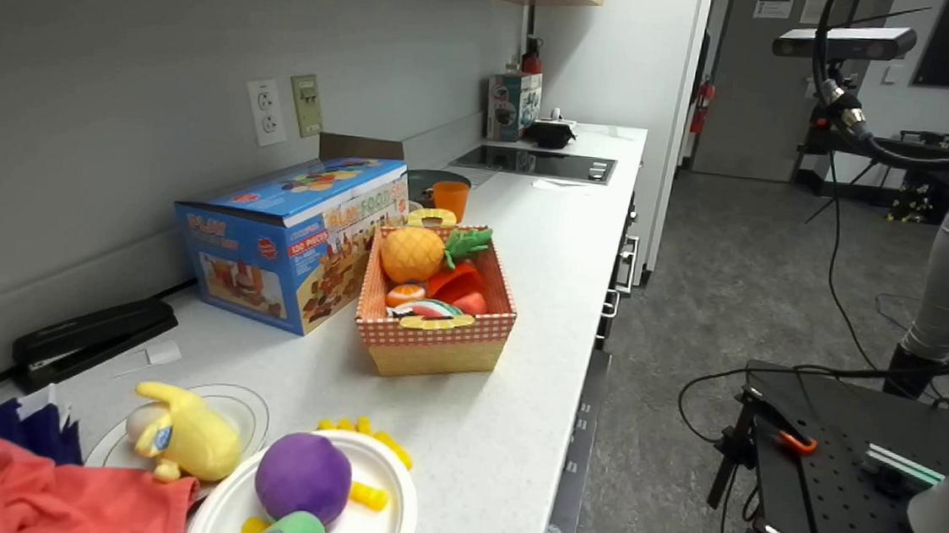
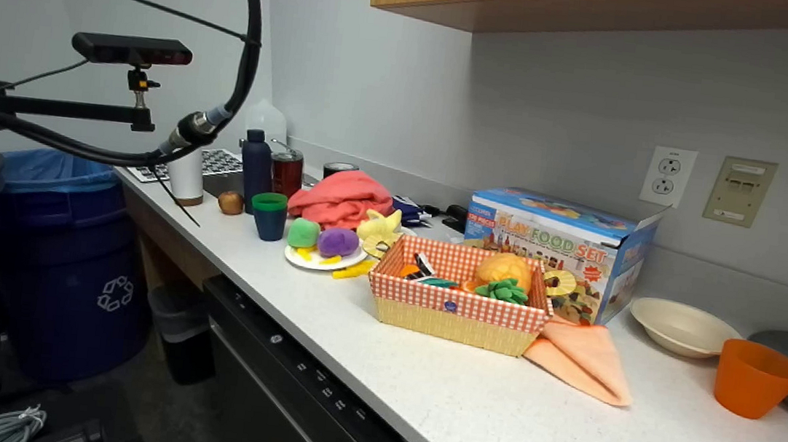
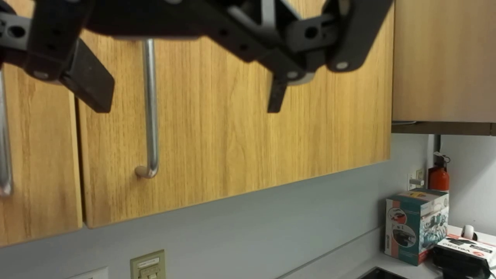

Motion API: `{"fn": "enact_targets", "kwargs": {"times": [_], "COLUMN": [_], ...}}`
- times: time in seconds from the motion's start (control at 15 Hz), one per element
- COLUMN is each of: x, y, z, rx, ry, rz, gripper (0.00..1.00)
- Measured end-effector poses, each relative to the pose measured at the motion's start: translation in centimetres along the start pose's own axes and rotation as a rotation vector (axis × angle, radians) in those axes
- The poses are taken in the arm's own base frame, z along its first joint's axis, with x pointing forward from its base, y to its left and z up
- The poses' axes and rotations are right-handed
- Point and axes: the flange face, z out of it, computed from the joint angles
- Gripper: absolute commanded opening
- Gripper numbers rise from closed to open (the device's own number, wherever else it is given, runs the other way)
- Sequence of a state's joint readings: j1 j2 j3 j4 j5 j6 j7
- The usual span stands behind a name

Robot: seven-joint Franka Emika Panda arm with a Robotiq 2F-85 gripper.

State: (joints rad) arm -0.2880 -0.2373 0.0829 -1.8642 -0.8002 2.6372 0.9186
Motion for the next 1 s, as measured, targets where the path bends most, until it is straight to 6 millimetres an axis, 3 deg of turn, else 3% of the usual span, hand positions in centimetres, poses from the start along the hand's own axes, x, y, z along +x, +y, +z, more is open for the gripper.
{"fn": "enact_targets", "kwargs": {"times": [0.27, 0.53, 0.6, 0.87, 1.0], "x": [0.0, -0.1, -0.2, -1.2, -1.1], "y": [0.1, 3.1, 3.1, -1.3, -1.5], "z": [0.1, 1.5, 1.9, 2.8, 2.8], "rx": [0.0, 0.007, 0.009, 0.057, 0.061], "ry": [-0.002, -0.001, 0.011, 0.001, 0.003], "rz": [-0.002, 0.006, -0.006, -0.034, -0.034], "gripper": [1.0, 1.0, 1.0, 1.0, 1.0]}}
